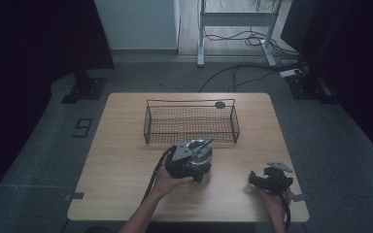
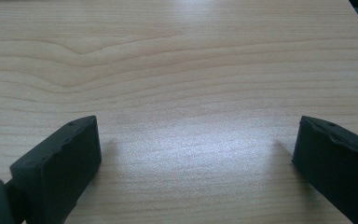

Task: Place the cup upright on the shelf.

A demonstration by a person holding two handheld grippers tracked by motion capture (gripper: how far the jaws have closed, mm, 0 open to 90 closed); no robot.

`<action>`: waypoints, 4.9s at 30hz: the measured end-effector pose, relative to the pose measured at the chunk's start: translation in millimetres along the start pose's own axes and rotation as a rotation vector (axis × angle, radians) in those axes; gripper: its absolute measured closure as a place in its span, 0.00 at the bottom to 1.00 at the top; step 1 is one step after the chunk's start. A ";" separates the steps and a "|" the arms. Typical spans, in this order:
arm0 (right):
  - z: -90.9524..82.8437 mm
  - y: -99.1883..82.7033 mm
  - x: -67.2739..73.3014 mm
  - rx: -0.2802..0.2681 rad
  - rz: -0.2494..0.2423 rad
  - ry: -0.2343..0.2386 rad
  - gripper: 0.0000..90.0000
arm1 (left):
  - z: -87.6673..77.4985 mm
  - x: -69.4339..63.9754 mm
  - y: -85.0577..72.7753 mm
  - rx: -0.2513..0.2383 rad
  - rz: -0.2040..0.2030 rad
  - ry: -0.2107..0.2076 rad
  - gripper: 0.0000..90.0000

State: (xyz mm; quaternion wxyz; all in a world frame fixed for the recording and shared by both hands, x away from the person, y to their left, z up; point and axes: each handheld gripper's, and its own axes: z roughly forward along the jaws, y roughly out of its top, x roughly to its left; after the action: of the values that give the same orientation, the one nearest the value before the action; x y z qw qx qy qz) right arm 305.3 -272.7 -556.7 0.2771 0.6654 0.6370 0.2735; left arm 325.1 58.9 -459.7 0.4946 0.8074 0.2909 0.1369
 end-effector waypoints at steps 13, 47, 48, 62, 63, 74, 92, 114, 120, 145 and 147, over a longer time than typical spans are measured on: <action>0.3 0.4 -0.1 0.001 0.001 -0.002 0.01 | -18.8 9.1 11.5 -0.025 -0.012 0.033 0.04; 0.3 0.5 -0.2 0.002 0.000 -0.002 0.01 | -41.8 37.6 48.9 -0.063 -0.058 0.076 0.04; 0.3 0.5 -0.2 0.002 0.000 -0.002 0.01 | -41.8 37.6 48.9 -0.063 -0.058 0.076 0.04; 0.2 0.5 -0.2 0.002 0.001 -0.002 0.01 | -42.6 41.9 57.8 -0.062 -0.053 0.088 0.04; 0.2 0.5 -0.3 0.002 0.000 -0.002 0.01 | -42.4 41.7 60.0 -0.062 -0.046 0.088 0.04; 0.2 0.5 -0.4 0.003 -0.001 -0.003 0.01 | -43.8 45.3 71.4 -0.066 -0.031 0.088 0.04; 0.4 0.4 -0.4 0.000 0.001 -0.004 0.01 | -40.0 59.4 83.6 -0.066 -0.044 0.114 0.04; 0.5 0.3 -0.7 -0.002 0.007 -0.009 0.01 | -44.5 77.4 96.8 -0.069 -0.063 0.150 0.04; 0.5 0.3 -0.7 -0.003 0.007 -0.009 0.01 | -45.3 81.2 98.2 -0.080 -0.077 0.163 0.04; 0.6 0.3 -0.7 -0.003 0.007 -0.009 0.01 | -26.3 107.0 106.9 -0.058 -0.087 0.197 0.04; 0.5 0.3 -0.8 -0.003 0.007 -0.009 0.01 | -24.5 111.6 107.2 -0.060 -0.094 0.199 0.04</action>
State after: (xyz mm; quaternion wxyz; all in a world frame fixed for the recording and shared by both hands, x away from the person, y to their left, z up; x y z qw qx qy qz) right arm 305.9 -273.5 -556.8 0.2800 0.6683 0.6331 0.2724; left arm 437.0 107.4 -361.4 0.4930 0.7603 0.3718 0.2015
